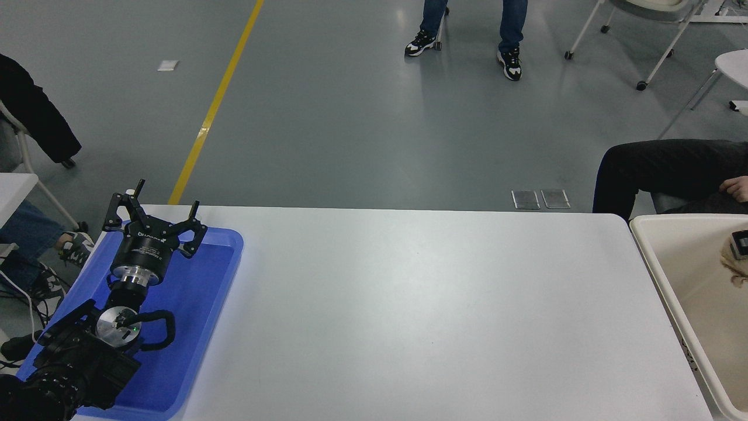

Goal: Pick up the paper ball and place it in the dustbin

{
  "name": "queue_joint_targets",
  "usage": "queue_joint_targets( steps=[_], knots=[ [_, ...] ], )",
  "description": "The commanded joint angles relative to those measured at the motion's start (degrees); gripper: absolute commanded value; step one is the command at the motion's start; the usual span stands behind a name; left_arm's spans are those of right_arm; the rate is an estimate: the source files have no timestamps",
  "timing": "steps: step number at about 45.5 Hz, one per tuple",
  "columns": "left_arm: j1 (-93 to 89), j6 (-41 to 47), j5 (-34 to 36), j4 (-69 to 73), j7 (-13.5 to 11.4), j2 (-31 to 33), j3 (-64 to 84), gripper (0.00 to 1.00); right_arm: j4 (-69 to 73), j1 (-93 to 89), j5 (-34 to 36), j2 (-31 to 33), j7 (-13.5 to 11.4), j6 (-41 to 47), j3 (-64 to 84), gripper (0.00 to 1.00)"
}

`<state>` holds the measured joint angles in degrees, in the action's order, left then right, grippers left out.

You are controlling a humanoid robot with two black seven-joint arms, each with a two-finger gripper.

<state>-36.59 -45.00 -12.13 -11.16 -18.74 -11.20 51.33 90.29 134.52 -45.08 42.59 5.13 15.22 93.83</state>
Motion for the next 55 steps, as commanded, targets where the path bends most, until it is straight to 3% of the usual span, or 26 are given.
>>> queue_joint_targets(
  steps=[1, 12, 25, 35, 43, 48, 55],
  knots=[
    [0.03, 0.00, 0.00, 0.00, 0.02, -0.05, 0.00, 1.00, -4.85, -1.36, -0.88, 2.31, 0.05, 0.25, 2.76, 0.00],
    [0.03, 0.00, 0.00, 0.00, -0.16, -0.13, 0.00, 1.00, -22.33, -15.15, -5.45, 8.64, 0.67, -0.19, -3.12, 0.00],
    [0.03, 0.00, 0.00, 0.00, -0.24, -0.05, 0.00, 1.00, -45.97, -46.87, -5.54, 11.37, 0.58, -3.09, -27.63, 0.00],
    [0.03, 0.00, 0.00, 0.00, -0.24, -0.13, 0.00, 1.00, -58.55, -69.47, -2.12, 6.55, -0.12, -10.12, -40.65, 0.00],
    [0.03, 0.00, 0.00, 0.00, -0.24, -0.13, 0.00, 1.00, -71.20, -84.15, 8.15, -0.83, -0.12, -12.94, -44.88, 0.00],
    [0.03, 0.00, 0.00, 0.00, -0.24, -0.13, 0.00, 1.00, -75.96, -88.91, 14.66, -4.44, -0.12, -13.02, -45.05, 0.00],
    [0.03, 0.00, 0.00, 0.00, -0.24, -0.13, 0.00, 1.00, -76.31, -89.79, 16.43, -6.47, -0.39, -13.81, -46.02, 0.00]
  ],
)
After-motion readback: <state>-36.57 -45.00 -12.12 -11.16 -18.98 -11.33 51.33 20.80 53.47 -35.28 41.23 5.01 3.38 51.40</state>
